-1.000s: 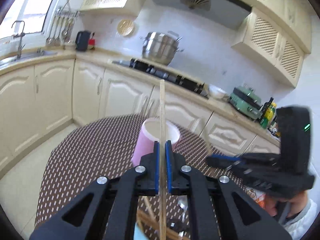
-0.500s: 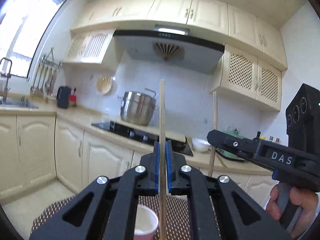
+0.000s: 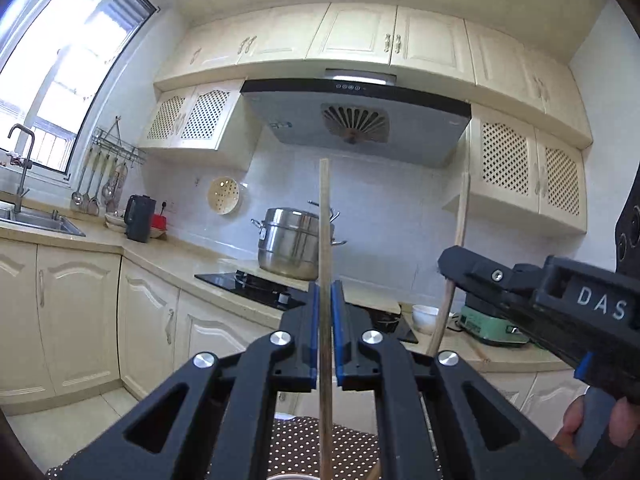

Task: Organize utensils
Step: 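Lift both held chopsticks upright and carry them over the pink cup, then open both tools to drop the chopsticks into the pink cup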

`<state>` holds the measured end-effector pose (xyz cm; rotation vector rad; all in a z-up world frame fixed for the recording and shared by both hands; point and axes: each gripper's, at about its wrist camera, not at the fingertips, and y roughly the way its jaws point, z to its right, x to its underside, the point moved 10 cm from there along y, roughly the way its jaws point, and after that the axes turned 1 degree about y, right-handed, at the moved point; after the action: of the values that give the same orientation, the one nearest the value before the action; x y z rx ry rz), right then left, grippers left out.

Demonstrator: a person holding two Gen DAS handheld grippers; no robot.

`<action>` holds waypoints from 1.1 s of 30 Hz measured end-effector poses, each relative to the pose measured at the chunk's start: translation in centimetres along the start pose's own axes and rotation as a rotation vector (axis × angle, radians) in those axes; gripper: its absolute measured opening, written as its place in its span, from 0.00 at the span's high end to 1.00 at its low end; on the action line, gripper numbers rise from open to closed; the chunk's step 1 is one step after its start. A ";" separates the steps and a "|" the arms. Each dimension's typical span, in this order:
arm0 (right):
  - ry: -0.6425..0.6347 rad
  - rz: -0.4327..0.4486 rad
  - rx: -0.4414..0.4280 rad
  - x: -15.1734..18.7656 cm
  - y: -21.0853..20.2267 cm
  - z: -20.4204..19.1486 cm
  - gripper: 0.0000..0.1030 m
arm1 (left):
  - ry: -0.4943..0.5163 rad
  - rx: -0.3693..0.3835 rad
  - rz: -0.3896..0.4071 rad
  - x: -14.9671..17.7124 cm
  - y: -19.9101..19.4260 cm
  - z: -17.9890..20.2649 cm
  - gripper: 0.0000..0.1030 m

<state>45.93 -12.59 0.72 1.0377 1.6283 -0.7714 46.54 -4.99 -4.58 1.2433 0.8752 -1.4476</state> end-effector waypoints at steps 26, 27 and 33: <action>-0.002 -0.143 0.037 6.9 -0.1 1.3 0.94 | 0.000 -0.014 -0.038 3.3 0.0 -1.7 0.94; -0.001 -0.148 0.035 7.0 -0.1 1.3 0.94 | -0.001 -0.012 -0.052 3.6 0.0 -1.6 0.94; 0.017 -0.177 0.036 8.1 -0.2 1.4 0.93 | 0.044 -0.004 -0.134 5.3 -0.8 -1.4 0.93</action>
<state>45.35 -11.84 -7.42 0.9359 1.7434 -0.9136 46.23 -4.69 -10.10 1.2375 1.0071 -1.5274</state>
